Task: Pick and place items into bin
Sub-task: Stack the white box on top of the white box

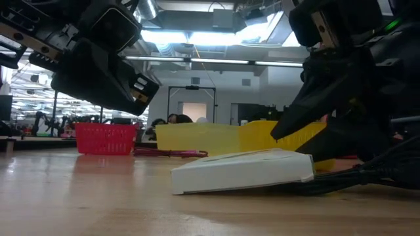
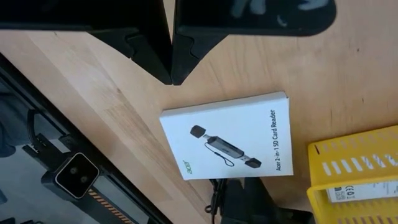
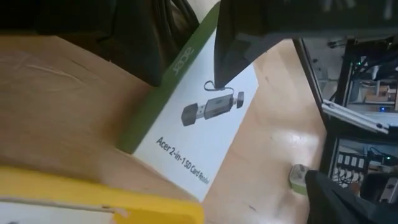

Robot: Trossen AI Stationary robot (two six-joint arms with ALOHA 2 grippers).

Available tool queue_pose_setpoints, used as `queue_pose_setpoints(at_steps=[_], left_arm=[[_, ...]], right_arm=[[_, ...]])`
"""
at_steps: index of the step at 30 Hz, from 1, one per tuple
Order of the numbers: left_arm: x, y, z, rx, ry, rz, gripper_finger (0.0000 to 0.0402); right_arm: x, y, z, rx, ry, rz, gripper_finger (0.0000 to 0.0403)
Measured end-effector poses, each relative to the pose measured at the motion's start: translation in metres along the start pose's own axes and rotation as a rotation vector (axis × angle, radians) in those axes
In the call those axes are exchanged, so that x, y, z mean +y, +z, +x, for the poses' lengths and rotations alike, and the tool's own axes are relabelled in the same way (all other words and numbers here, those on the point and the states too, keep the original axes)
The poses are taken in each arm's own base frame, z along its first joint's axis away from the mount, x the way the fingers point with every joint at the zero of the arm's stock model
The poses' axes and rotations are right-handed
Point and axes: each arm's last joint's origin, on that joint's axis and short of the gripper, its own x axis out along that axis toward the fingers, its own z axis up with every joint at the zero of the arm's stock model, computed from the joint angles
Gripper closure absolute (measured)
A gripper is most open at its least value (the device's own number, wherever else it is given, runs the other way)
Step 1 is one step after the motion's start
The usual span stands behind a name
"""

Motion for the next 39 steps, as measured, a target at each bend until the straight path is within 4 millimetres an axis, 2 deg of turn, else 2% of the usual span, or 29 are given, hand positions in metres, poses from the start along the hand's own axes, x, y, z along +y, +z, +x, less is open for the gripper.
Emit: queue_pose_setpoints(at_steps=[32, 39], left_arm=[[0.0, 0.0, 0.0, 0.0, 0.001, -0.001, 0.0398], [0.001, 0.0, 0.0, -0.003, 0.045, -0.012, 0.0398]], right_arm=[[-0.007, 0.017, 0.009, 0.052, -0.076, 0.058, 0.0269], [-0.006, 0.021, 0.011, 0.078, -0.079, 0.059, 0.0269]])
